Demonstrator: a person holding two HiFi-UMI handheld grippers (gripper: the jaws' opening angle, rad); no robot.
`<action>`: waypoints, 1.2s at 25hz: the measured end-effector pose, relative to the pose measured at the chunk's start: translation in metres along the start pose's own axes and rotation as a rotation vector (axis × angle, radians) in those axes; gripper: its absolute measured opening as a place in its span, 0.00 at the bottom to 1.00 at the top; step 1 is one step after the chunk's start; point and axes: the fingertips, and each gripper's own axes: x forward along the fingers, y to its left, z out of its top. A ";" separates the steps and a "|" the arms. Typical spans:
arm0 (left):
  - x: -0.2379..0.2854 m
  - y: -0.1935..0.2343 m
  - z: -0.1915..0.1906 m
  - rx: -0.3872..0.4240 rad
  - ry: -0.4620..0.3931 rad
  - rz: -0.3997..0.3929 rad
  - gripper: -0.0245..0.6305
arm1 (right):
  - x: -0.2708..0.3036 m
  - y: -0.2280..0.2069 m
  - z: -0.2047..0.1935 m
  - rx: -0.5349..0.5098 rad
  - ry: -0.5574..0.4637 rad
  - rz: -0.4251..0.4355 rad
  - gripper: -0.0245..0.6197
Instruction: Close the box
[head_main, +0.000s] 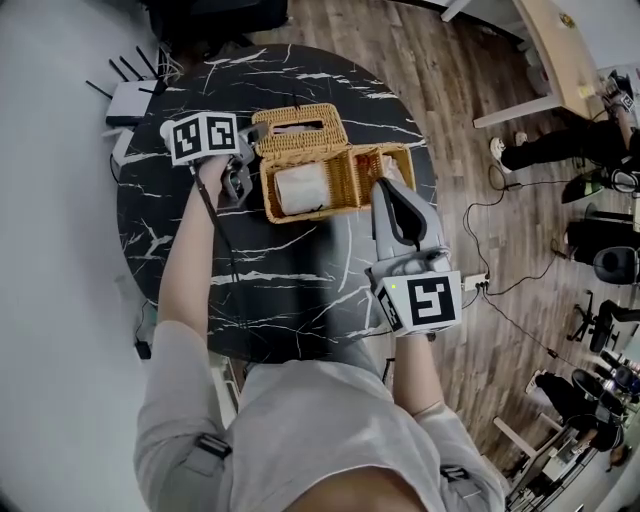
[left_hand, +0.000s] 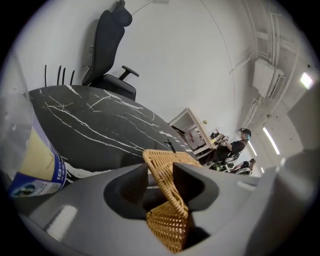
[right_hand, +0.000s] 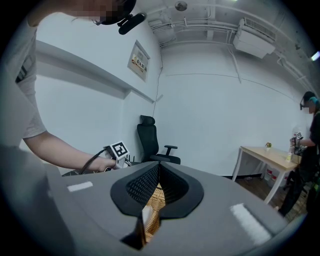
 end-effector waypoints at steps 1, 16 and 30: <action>0.001 0.000 -0.001 -0.012 0.003 -0.010 0.29 | 0.000 -0.001 0.000 0.001 0.001 -0.002 0.05; -0.005 -0.012 0.009 -0.035 -0.028 -0.087 0.29 | -0.003 0.008 0.002 -0.015 0.009 -0.034 0.05; -0.051 -0.061 0.029 0.141 -0.133 -0.093 0.29 | -0.018 0.022 0.023 -0.031 -0.048 -0.010 0.05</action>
